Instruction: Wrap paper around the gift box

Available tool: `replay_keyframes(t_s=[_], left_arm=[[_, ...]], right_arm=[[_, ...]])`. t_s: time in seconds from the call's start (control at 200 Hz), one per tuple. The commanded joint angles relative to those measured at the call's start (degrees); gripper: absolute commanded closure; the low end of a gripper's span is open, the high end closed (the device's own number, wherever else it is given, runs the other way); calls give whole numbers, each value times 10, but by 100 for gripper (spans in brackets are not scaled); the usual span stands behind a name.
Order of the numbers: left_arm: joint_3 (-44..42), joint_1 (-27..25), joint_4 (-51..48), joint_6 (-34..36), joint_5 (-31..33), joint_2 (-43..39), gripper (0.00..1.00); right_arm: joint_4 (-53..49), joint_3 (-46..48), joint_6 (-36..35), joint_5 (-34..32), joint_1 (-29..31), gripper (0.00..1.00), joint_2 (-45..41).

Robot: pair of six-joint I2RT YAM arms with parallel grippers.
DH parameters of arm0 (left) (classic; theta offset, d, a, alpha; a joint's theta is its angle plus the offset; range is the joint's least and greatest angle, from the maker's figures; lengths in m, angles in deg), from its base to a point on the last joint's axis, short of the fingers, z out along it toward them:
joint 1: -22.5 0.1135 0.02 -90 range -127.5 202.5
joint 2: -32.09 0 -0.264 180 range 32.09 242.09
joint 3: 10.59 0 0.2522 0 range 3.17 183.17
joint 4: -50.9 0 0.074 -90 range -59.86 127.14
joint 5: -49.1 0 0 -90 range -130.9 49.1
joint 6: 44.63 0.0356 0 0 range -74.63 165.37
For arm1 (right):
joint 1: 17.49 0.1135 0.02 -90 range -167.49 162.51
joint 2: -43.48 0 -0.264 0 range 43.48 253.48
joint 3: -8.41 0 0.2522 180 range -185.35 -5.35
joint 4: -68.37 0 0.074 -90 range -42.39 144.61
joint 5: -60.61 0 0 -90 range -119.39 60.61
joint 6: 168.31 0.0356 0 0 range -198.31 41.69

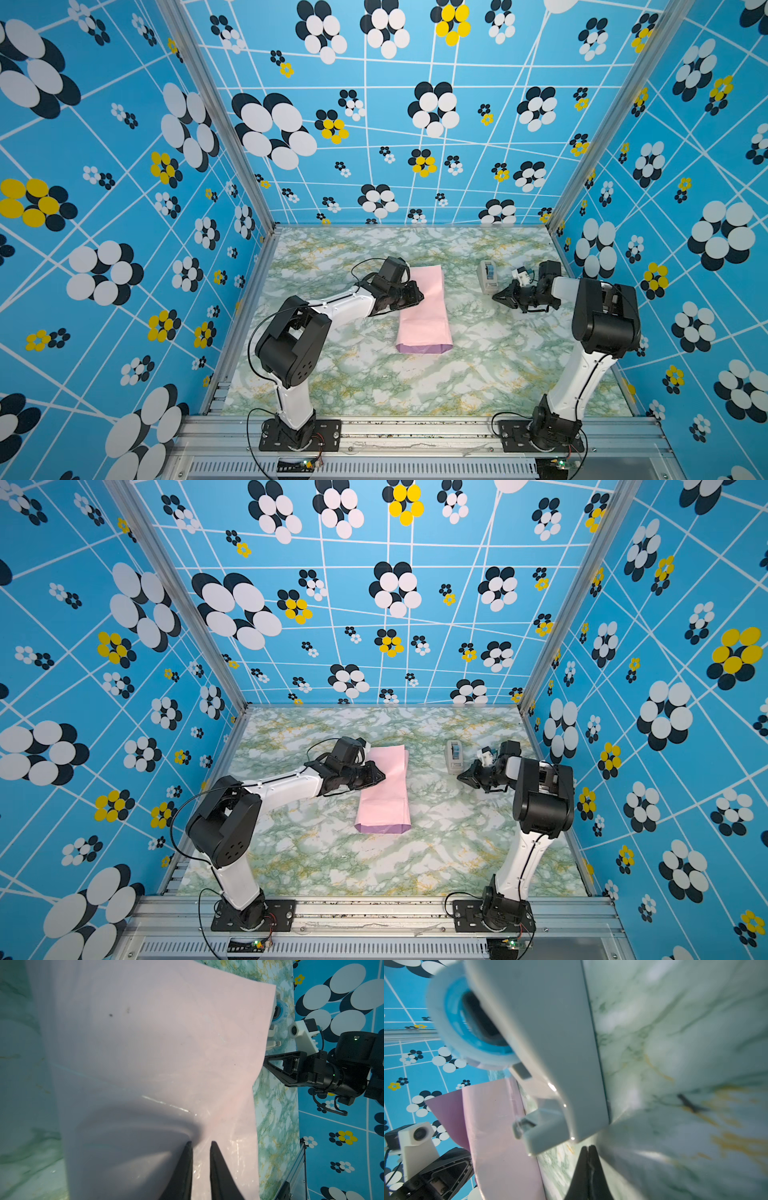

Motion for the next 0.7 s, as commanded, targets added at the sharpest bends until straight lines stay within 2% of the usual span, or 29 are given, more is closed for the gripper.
replay_keyframes(t_s=[0.0,0.185,0.315,0.415,0.525,0.605,0.695], left_arm=[[-20,-5,-64,8,31,10,80],[-15,-5,-68,10,32,11,80],[-12,-5,-67,10,31,14,80],[-10,-5,-65,11,30,15,80],[-7,-6,-64,11,29,17,80],[-7,-6,-61,11,27,18,80],[-8,-7,-58,11,26,19,80]], right_arm=[[-2,17,2,6,-3,100,-5],[21,41,-7,62,-2,100,-106],[3,51,-50,97,11,100,-198],[-5,55,-56,100,25,100,-254],[27,74,-11,85,50,100,-311],[92,104,61,60,79,100,-353],[181,141,149,3,120,100,-396]])
